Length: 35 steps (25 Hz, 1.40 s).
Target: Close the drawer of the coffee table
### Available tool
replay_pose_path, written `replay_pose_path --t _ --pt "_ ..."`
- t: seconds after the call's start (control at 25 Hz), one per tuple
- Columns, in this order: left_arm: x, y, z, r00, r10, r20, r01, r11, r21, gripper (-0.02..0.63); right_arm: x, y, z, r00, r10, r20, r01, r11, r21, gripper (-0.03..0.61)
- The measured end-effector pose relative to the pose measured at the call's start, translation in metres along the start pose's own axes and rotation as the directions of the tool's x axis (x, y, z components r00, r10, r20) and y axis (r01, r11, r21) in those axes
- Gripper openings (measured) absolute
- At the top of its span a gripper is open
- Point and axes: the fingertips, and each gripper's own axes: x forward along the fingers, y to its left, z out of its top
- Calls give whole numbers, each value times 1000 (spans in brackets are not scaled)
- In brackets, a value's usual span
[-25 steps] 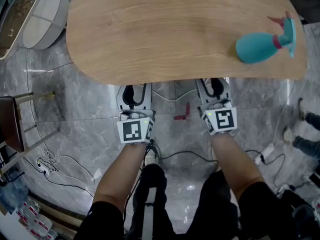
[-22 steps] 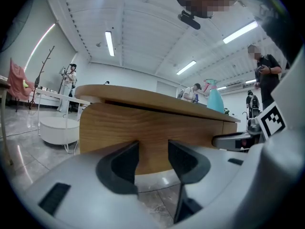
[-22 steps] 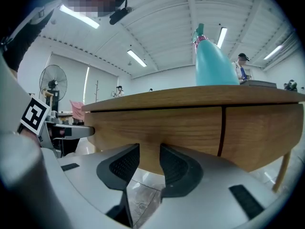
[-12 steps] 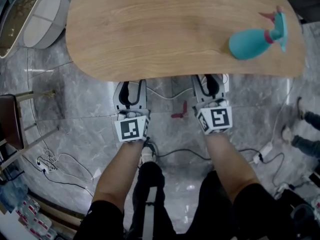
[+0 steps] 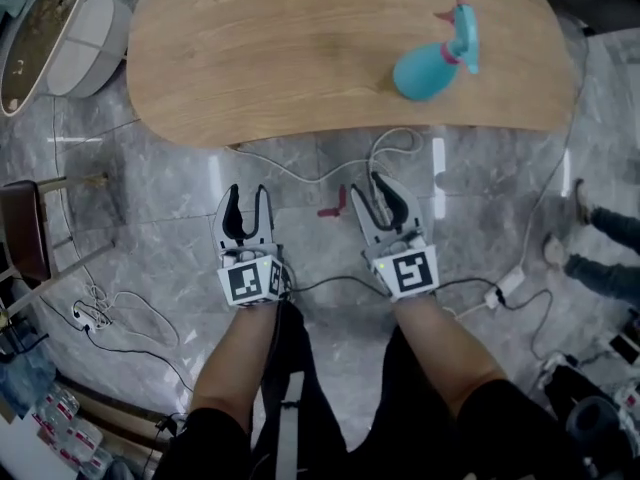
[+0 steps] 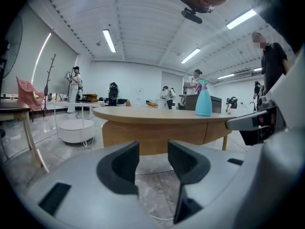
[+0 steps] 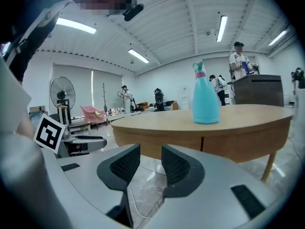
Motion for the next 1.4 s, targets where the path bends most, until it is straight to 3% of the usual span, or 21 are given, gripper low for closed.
replay_pose_path --t 0.32,0.8,1.08,1.4 --pt "-58 -23 57 999 39 -20 -40 999 -19 187 -59 7 75 999 -42 22 42 999 34 121" --pt "-125 -52 139 999 1 -44 0 1000 17 187 -134 32 153 999 -23 28 23 999 31 121" --pt "-168 -71 224 998 -57 -12 57 997 49 187 -189 47 227 1000 14 -1 -14 1000 11 121" --pt "-221 -81 311 995 -97 16 95 992 81 187 -246 40 327 995 -7 100 10 1000 -23 121"
